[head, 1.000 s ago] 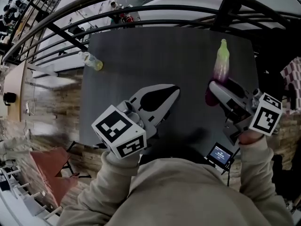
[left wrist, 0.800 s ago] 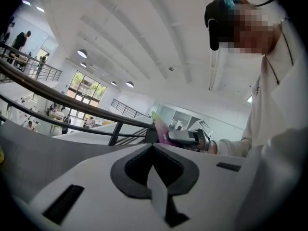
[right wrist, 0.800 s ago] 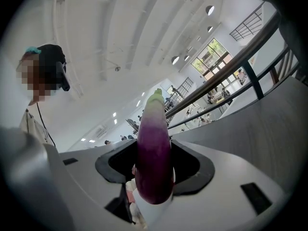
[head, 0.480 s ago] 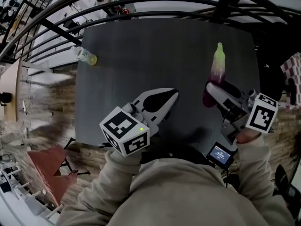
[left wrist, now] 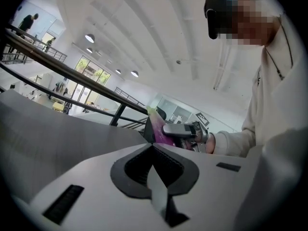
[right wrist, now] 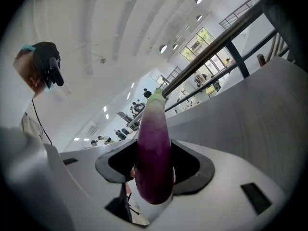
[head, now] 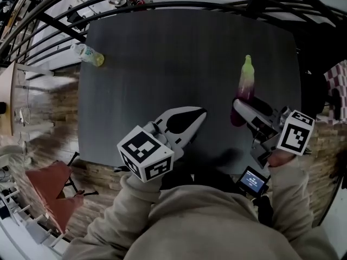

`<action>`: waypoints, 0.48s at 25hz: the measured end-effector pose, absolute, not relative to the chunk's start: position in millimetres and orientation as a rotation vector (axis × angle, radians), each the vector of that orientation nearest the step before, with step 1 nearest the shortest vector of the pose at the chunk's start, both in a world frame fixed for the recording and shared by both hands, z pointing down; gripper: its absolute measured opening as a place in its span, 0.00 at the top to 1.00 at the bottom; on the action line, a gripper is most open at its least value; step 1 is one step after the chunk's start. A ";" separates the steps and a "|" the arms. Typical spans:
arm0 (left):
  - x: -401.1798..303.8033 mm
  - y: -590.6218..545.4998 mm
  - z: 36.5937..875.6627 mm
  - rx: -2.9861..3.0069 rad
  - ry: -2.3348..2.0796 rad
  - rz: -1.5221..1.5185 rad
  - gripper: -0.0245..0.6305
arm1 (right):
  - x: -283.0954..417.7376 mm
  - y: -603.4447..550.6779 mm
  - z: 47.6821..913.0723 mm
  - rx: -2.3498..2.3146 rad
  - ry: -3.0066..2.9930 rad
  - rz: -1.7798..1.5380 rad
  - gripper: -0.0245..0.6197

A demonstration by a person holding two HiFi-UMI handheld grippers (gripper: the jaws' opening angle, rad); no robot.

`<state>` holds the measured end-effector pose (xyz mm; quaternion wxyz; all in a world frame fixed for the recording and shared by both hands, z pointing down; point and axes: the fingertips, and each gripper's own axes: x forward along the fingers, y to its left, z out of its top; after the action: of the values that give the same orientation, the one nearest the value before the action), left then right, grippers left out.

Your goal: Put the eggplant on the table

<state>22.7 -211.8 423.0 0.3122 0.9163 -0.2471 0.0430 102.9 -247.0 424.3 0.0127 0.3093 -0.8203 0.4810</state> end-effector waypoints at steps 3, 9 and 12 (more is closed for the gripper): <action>23.0 -211.1 439.8 2.384 -0.662 0.123 0.97 | 106.0 -243.7 445.2 0.974 -2.511 1.489 0.61; 16.4 -207.3 464.9 2.338 -0.674 0.132 0.96 | 103.8 -232.0 484.5 0.977 -2.428 1.490 0.61; 10.3 -207.3 476.2 2.308 -0.684 0.129 0.97 | 102.7 -226.6 501.5 0.977 -2.385 1.501 0.61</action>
<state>10.3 -207.3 476.2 0.3571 0.8942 -0.2651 0.0501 102.7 -226.6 501.5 0.0795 0.3265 -0.7971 0.5017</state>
